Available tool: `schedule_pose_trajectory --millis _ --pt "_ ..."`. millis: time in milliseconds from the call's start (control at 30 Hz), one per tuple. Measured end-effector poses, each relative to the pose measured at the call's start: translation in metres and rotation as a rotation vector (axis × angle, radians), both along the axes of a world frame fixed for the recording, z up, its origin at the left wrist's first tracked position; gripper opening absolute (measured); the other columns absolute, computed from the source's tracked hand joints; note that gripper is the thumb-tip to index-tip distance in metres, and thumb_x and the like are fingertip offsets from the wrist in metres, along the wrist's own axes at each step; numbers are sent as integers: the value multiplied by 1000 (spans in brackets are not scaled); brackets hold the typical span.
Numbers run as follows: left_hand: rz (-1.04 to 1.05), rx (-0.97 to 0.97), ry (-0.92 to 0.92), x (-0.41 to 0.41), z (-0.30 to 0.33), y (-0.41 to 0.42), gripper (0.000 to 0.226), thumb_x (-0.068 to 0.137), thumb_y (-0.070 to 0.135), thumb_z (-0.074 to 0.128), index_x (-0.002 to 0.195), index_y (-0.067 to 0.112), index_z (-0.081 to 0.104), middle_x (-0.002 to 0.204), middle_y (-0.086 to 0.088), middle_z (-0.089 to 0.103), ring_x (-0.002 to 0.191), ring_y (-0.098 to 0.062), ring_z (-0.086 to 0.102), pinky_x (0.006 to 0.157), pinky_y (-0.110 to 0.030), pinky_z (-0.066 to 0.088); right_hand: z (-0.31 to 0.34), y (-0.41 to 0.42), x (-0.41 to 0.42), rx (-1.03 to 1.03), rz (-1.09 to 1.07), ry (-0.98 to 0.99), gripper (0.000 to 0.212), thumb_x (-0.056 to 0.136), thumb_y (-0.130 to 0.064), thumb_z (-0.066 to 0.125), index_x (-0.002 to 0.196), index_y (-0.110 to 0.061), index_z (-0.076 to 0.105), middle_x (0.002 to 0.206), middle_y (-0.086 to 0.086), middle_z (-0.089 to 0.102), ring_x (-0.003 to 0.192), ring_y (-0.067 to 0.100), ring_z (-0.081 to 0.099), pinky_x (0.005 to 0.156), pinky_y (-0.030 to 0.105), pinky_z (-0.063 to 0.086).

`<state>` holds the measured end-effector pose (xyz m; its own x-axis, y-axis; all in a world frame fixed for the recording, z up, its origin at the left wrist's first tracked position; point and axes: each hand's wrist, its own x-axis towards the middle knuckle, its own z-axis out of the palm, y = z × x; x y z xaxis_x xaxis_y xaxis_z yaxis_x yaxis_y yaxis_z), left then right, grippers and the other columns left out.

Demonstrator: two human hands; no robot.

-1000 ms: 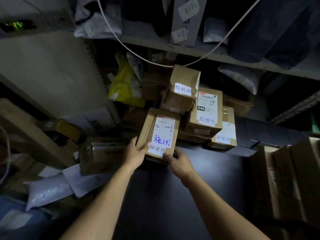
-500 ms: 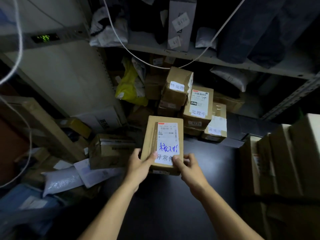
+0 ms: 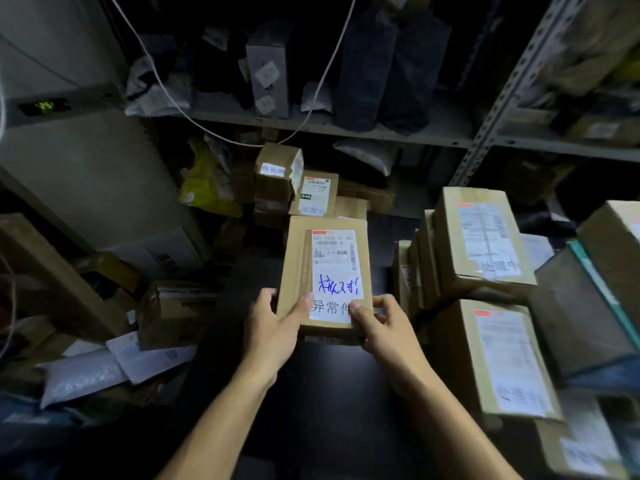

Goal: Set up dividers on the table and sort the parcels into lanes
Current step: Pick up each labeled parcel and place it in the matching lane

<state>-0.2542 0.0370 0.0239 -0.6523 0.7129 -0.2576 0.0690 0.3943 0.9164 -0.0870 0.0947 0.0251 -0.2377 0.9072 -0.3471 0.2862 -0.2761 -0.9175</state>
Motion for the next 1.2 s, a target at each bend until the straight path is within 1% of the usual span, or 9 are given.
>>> schedule_pose_trajectory --millis 133,367,500,667,767,900,1000,1100,1200 --pt "-22 25 33 24 17 -6 30 78 47 76 93 29 58 106 -1 66 91 -12 65 71 -27 51 14 -9 26 21 -1 37 44 72 -64 62 95 -27 58 93 -6 77 76 3 69 67 26 46" --pt "-27 65 22 53 38 -14 34 78 45 76 97 22 60 107 -3 67 94 -16 66 85 -40 55 36 -16 56 66 5 25 45 69 -67 60 94 -30 58 94 -11 76 77 -2 69 66 25 45" --pt "-21 88 18 67 43 -17 32 78 43 76 95 23 59 101 0 70 90 -14 67 75 -30 53 42 -20 69 67 7 23 48 68 -68 60 96 -28 58 94 -11 76 84 1 71 70 28 49" --pt "-37 77 25 78 43 -19 32 77 47 77 93 25 59 100 0 70 91 -15 68 84 -41 56 42 -23 80 72 -20 32 46 70 -63 63 96 -25 59 94 -6 77 89 8 72 83 42 57" --pt "-46 81 30 84 43 -18 32 77 46 78 92 24 60 98 0 71 90 -15 68 82 -40 56 45 -24 87 71 -20 49 43 75 -56 65 99 -21 58 95 -4 76 90 9 72 85 42 58" --pt "-43 104 30 91 45 -17 32 76 46 78 91 23 61 93 1 72 85 -12 69 71 -31 53 50 -24 96 70 -24 60 27 90 -40 66 102 -18 58 96 -2 76 89 8 72 84 37 58" --pt "-41 120 34 96 49 -15 31 75 45 79 90 23 62 90 3 73 82 -8 69 65 -25 48 55 -23 100 65 -27 79 23 92 -35 66 102 -16 58 94 -2 76 85 5 72 69 22 57" --pt "-51 127 36 99 53 -13 31 75 45 79 90 24 61 92 2 73 84 -10 69 70 -29 53 60 -22 105 71 -37 88 24 92 -36 66 103 -16 58 94 -3 76 81 0 71 57 11 47" --pt "-61 136 35 103 57 -12 33 75 46 79 91 23 61 96 0 72 88 -13 69 79 -36 56 64 -21 110 82 -31 65 26 92 -42 64 103 -20 57 93 -7 76 79 -2 70 57 14 47"
